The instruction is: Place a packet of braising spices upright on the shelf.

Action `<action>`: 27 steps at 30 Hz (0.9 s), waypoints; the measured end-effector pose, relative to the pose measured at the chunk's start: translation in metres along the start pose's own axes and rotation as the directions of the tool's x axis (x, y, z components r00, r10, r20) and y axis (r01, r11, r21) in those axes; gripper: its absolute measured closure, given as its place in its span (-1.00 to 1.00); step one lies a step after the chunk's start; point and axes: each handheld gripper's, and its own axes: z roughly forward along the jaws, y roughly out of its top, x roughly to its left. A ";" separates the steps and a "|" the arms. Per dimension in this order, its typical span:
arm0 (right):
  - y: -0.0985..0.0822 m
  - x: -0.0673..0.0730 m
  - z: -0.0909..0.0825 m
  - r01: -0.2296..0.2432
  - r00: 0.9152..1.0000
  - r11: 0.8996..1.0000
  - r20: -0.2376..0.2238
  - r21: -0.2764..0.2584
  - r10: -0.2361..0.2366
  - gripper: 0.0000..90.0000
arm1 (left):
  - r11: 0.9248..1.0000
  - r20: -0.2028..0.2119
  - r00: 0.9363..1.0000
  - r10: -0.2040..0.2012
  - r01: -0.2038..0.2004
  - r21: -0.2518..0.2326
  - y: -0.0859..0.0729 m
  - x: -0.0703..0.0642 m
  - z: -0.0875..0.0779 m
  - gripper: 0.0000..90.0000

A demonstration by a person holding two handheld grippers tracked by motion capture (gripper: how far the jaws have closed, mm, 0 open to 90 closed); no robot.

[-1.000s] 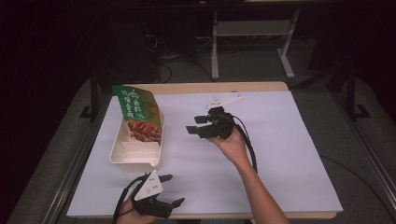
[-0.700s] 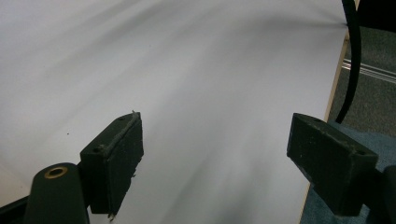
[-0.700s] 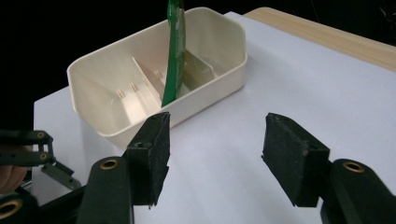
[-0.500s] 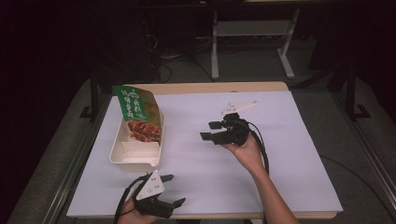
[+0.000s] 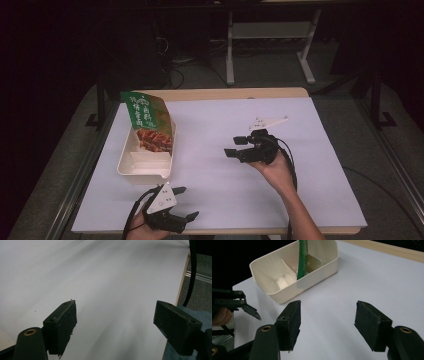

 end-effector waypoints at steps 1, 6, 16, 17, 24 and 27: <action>-0.003 0.000 -0.003 -0.001 1.000 1.000 0.001 0.010 0.001 -0.22 | 1.000 0.000 1.000 -0.002 0.002 -0.002 0.000 0.000 0.000 -0.60; -0.012 -0.001 -0.009 0.000 1.000 1.000 0.006 0.004 0.000 -0.23 | 1.000 0.004 1.000 -0.007 0.007 -0.003 0.000 0.000 0.001 -0.61; -0.032 -0.004 -0.021 -0.031 0.999 0.999 0.012 0.006 0.031 -0.25 | 1.000 0.004 1.000 -0.023 0.023 -0.005 0.000 0.000 0.001 -0.61; -0.032 -0.004 -0.021 -0.031 0.999 0.999 0.012 0.006 0.031 -0.25 | 1.000 0.004 1.000 -0.023 0.023 -0.005 0.000 0.000 0.001 -0.61; -0.047 -0.005 -0.032 -0.039 0.999 0.999 0.024 -0.003 0.039 -0.27 | 1.000 0.008 1.000 -0.020 0.019 0.003 0.000 0.000 0.003 -0.61; -0.051 -0.005 -0.035 -0.046 0.999 0.999 0.028 -0.003 0.046 -0.28 | 1.000 0.007 1.000 -0.019 0.019 0.005 0.000 -0.001 0.002 -0.61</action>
